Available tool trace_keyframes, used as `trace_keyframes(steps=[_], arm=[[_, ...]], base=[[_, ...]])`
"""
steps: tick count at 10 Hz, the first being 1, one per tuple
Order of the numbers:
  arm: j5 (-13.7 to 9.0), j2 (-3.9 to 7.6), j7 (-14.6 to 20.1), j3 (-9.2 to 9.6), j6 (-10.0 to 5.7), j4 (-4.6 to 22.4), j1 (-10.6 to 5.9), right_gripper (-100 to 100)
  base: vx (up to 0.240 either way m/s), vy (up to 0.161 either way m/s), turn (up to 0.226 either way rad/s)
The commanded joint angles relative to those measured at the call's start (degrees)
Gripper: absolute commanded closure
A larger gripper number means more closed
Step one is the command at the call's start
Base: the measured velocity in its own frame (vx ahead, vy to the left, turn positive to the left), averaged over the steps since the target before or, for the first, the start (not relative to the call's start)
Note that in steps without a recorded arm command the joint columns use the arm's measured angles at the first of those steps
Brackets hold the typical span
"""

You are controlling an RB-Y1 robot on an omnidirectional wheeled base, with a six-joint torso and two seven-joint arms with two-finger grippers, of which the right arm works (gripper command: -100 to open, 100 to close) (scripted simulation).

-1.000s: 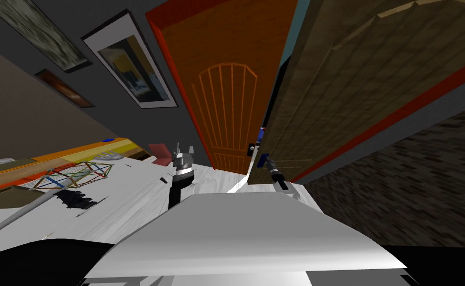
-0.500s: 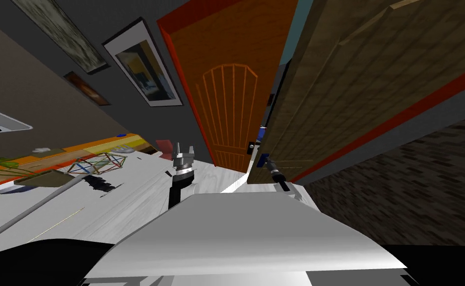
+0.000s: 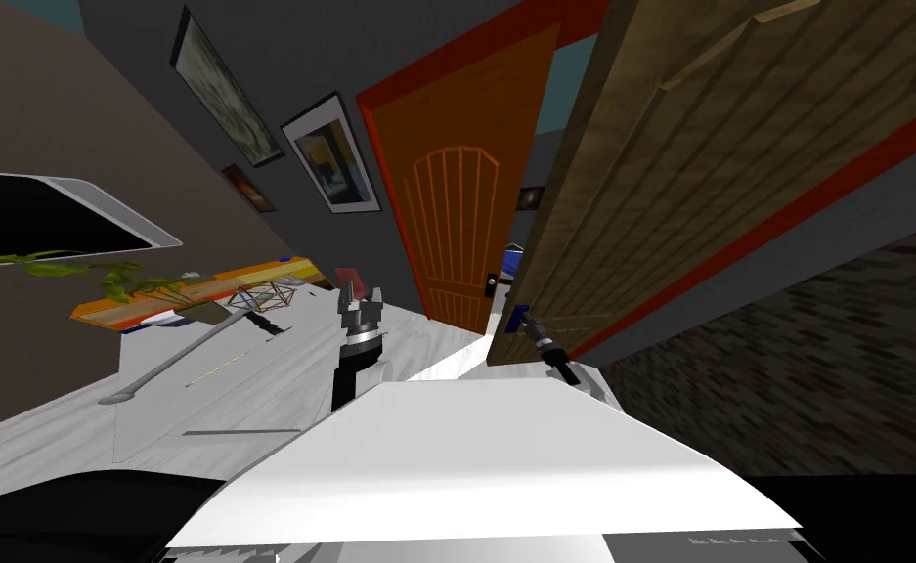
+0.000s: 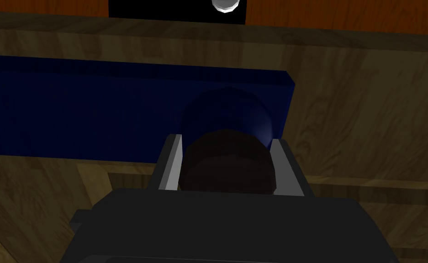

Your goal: Pull the door open

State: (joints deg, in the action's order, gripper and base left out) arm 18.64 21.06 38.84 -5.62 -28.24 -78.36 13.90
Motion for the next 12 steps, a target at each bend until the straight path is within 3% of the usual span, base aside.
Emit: trace_keyframes(steps=[1, 2, 3, 10, 11, 12], arm=[[0.2, 1.13, 1.3, 0.63, -1.46, -0.2, 0.82, 100], [0.2, 0.67, 0.7, 0.38, -0.71, -0.1, 0.49, 100], [0.5, 1.59, 1.8, 0.71, -2.37, 0.1, 1.38, 100], [1.6, 5.37, 5.6, 1.31, -8.74, 0.4, 4.16, 100], [1.5, 5.05, 5.3, 1.43, -7.94, 0.1, 3.99, 100], [1.7, 5.66, 5.9, 1.61, -9.22, 0.7, 4.24, 100]], base=[[-0.218, -0.091, 0.142], [-0.092, -0.038, 0.027], [-0.167, -0.059, 0.120], [-0.210, -0.109, 0.127], [-0.101, -0.044, 0.031], [-0.153, -0.058, 0.135]])
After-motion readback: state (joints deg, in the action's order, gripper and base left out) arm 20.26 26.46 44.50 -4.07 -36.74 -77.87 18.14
